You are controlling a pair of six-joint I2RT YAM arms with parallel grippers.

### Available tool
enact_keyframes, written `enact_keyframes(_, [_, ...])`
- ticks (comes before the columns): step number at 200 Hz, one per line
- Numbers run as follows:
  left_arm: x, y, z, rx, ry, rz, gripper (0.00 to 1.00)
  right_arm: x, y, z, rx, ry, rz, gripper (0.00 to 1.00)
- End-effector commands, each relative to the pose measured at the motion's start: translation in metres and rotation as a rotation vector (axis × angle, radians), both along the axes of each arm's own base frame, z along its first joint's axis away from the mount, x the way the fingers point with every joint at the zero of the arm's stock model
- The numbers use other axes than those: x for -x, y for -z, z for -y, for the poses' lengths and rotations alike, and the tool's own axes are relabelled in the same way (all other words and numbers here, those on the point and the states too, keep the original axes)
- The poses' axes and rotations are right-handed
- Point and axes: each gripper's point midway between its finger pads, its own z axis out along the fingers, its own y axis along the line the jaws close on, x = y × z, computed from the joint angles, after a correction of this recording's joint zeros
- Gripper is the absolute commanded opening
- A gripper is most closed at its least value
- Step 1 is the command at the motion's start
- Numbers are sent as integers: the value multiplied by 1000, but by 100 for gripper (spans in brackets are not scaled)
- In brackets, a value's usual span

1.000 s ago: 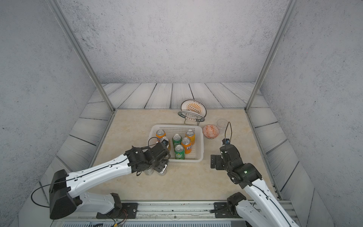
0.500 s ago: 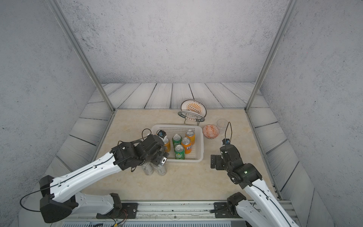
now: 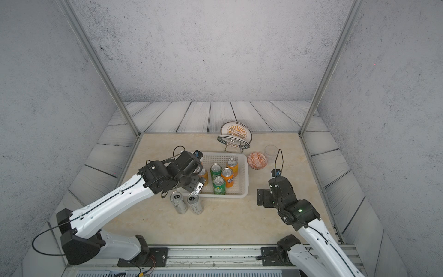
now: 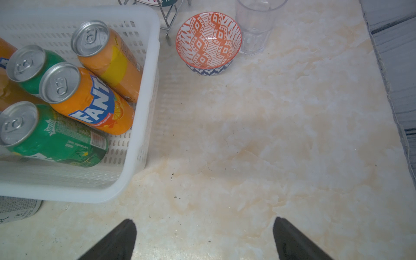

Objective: Take out the drinks from the basket
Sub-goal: Pick up the drink from the basket.

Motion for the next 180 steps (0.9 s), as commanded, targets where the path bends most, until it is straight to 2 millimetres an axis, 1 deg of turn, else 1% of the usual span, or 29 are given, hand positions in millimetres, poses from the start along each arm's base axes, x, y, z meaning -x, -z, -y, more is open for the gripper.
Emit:
enact_keyframes(1, [-5, 5, -2, 3, 4, -49, 99, 1, 1, 3, 5, 8, 4, 99])
enact_keyframes(34, [-18, 27, -4, -5, -10, -121, 99, 1, 1, 2, 5, 5, 1, 99])
enact_keyframes(78, [-31, 50, -5, -32, -27, -157, 99, 1, 2, 2, 5, 2, 2, 99])
enact_keyframes(112, [-37, 71, -9, -60, -37, -209, 99, 0, 3, 1, 3, 0, -2, 99])
enact_keyframes(180, [-43, 110, -8, -111, -49, -291, 99, 0, 3, 1, 5, -2, -2, 100])
